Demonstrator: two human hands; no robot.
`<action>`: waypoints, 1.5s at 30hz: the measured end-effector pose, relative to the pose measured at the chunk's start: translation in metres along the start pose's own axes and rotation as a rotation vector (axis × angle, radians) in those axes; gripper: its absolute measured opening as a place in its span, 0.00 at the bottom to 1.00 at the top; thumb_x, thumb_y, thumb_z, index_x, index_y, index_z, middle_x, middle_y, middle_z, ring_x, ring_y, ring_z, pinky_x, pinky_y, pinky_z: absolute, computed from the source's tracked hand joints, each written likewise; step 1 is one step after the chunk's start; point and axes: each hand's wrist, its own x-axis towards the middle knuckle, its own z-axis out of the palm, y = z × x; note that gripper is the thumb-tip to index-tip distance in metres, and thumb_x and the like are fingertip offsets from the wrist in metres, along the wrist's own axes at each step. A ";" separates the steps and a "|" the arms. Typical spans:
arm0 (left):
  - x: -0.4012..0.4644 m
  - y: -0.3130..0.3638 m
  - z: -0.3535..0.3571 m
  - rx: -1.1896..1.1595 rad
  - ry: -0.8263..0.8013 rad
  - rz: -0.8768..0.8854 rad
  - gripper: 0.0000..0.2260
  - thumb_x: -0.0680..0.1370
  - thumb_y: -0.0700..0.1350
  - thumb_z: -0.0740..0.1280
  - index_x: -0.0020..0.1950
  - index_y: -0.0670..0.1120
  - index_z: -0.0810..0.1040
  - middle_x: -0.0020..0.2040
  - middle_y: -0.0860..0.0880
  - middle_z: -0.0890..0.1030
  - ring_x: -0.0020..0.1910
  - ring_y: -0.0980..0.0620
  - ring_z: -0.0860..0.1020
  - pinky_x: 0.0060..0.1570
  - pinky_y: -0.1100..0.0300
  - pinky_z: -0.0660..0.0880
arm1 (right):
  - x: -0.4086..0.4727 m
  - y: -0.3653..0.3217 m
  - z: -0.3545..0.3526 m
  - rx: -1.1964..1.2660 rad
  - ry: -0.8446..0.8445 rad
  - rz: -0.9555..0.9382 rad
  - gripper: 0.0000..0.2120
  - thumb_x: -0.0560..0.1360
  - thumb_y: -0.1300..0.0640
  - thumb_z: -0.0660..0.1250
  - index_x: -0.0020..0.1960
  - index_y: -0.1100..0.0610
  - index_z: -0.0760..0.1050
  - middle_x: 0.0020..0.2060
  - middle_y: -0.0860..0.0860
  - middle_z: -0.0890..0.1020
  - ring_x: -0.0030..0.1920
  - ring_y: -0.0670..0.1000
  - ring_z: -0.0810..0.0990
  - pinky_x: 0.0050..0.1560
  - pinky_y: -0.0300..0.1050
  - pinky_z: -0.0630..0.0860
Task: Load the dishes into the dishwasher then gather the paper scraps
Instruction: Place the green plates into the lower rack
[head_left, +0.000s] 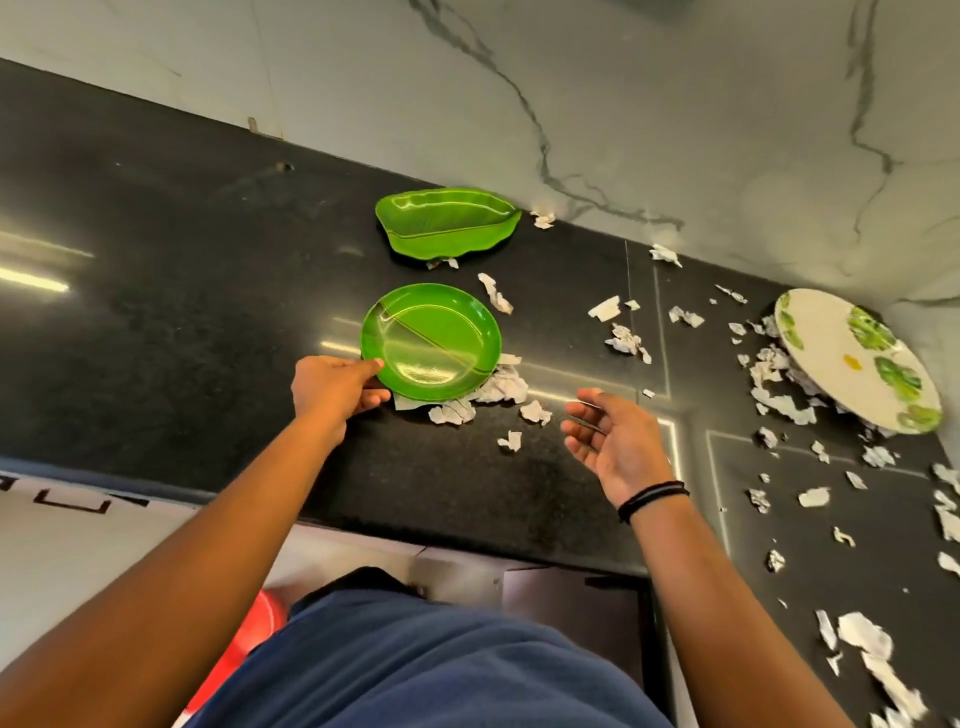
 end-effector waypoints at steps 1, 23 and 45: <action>0.001 0.001 0.001 0.020 0.014 0.010 0.06 0.75 0.40 0.75 0.47 0.38 0.82 0.39 0.39 0.85 0.32 0.50 0.85 0.27 0.64 0.78 | -0.003 0.002 -0.002 0.009 0.020 -0.023 0.08 0.81 0.57 0.64 0.55 0.60 0.78 0.39 0.54 0.82 0.34 0.50 0.80 0.37 0.43 0.76; -0.175 -0.056 0.085 0.331 -0.731 0.213 0.09 0.77 0.33 0.68 0.37 0.39 0.78 0.24 0.46 0.77 0.22 0.54 0.76 0.22 0.65 0.72 | -0.182 0.105 -0.141 0.493 0.612 -0.199 0.11 0.81 0.50 0.64 0.51 0.58 0.78 0.45 0.56 0.82 0.39 0.55 0.82 0.39 0.47 0.80; -0.474 -0.305 -0.047 1.372 -1.857 0.154 0.08 0.79 0.34 0.67 0.40 0.36 0.77 0.29 0.39 0.80 0.24 0.48 0.79 0.24 0.62 0.76 | -0.523 0.458 -0.122 0.974 1.775 -0.217 0.12 0.82 0.60 0.58 0.50 0.58 0.81 0.43 0.53 0.82 0.44 0.50 0.78 0.47 0.47 0.74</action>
